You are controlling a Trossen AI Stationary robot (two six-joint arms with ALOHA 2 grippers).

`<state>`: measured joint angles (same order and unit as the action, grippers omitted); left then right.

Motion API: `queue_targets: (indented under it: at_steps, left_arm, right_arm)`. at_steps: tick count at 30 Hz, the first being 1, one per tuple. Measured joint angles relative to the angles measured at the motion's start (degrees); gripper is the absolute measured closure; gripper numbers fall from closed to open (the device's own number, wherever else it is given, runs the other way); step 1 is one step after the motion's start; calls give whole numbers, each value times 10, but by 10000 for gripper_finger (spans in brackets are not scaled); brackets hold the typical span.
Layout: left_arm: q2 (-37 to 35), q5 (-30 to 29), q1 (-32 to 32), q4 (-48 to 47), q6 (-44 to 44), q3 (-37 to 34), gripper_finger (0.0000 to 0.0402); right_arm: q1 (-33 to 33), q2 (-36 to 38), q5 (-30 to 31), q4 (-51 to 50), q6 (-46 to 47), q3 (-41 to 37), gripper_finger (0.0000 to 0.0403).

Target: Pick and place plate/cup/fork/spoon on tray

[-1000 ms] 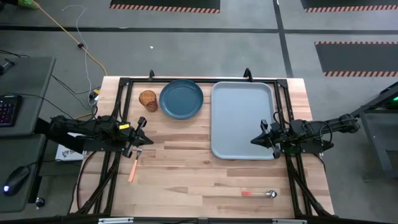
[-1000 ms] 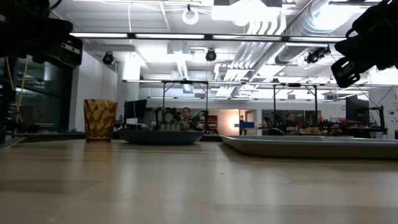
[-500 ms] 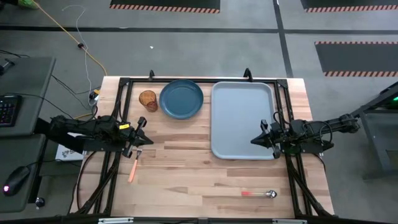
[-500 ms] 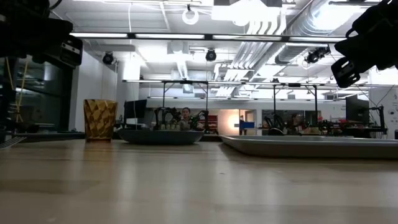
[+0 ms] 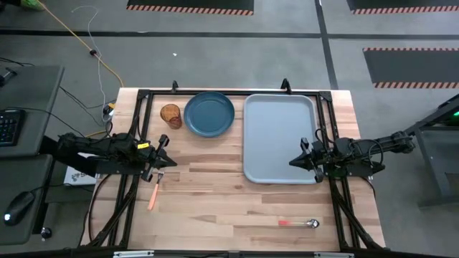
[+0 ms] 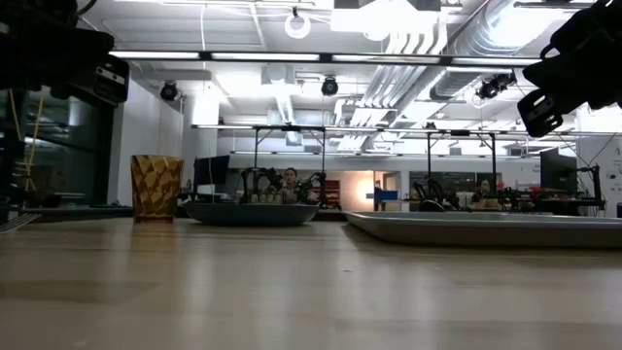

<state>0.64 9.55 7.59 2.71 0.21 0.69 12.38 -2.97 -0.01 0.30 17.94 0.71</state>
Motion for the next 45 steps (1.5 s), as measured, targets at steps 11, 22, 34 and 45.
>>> queue_targets:
  at_steps: [11,22,34,45]
  left_arm:
    - [23,-176,-1,312,12,0,396]
    - [147,-307,-2,539,-63,66,396]
    - [565,-405,-126,66,-242,428,395]
    - [776,-65,-293,-350,-286,589,255]
  right_arm:
    - [0,0,0,0,0,0,403]
    - [0,0,0,0,0,0,403]
    - [0,0,0,0,0,0,403]
    - [0,0,0,0,0,0,403]
